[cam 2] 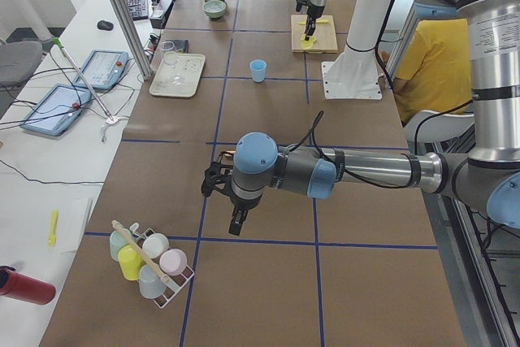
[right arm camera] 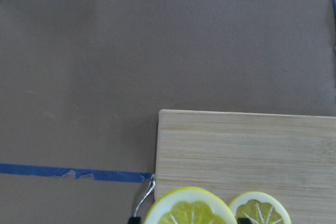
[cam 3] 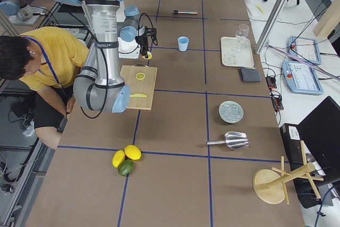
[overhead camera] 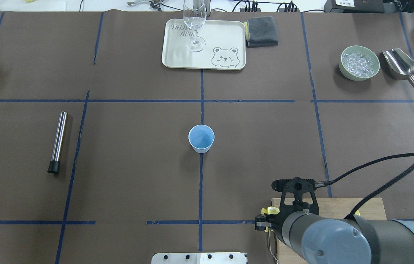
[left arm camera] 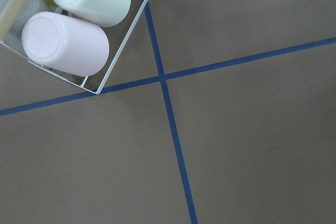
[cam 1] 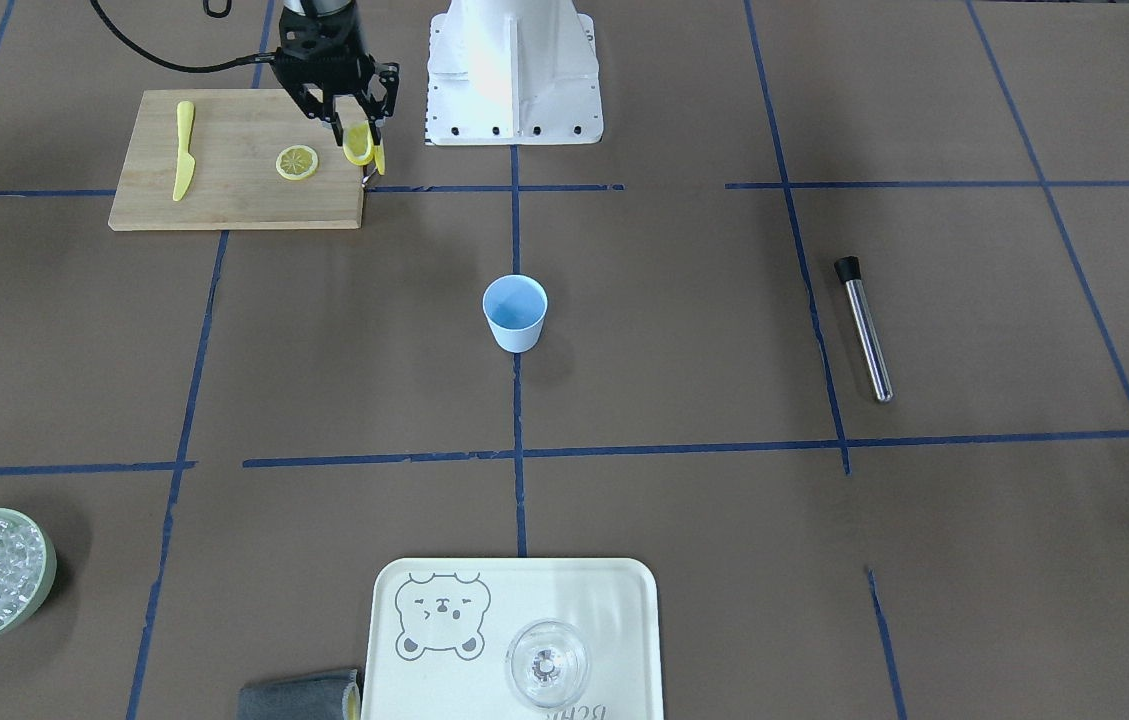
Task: Squeeze lemon into cup
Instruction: 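Carry the lemon slice with the right gripper over the blue cup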
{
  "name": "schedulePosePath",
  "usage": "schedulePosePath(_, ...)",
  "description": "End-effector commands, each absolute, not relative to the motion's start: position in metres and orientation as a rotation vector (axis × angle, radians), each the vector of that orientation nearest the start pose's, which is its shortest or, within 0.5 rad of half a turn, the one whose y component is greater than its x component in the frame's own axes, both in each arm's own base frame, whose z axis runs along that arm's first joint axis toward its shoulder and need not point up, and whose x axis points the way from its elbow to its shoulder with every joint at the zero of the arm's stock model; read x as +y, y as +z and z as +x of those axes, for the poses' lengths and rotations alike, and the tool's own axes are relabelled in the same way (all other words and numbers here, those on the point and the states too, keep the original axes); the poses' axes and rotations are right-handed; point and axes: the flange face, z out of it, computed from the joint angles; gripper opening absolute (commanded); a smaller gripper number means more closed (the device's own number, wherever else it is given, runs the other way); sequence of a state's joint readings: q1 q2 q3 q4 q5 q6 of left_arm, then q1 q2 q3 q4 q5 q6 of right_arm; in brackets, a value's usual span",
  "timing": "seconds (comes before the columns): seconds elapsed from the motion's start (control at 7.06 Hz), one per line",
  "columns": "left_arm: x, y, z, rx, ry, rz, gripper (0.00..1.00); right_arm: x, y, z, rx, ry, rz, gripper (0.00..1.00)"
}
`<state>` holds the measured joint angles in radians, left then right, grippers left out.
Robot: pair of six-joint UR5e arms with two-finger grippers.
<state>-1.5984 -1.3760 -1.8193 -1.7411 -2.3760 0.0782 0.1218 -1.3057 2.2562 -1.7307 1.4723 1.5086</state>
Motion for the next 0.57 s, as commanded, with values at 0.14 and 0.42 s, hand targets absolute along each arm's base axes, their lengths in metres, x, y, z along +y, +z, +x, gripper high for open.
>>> schedulePosePath(0.14, -0.419, 0.608, -0.073, 0.789, 0.134, 0.245, 1.00, -0.290, 0.174, -0.491, -0.768, 0.172, 0.140, 0.00)
schedulePosePath(0.42, -0.418, 0.612, -0.073, 0.791, 0.131, 0.238, 1.00, -0.347, 0.138, -0.523, -0.752, 0.215, 0.160, 0.00)
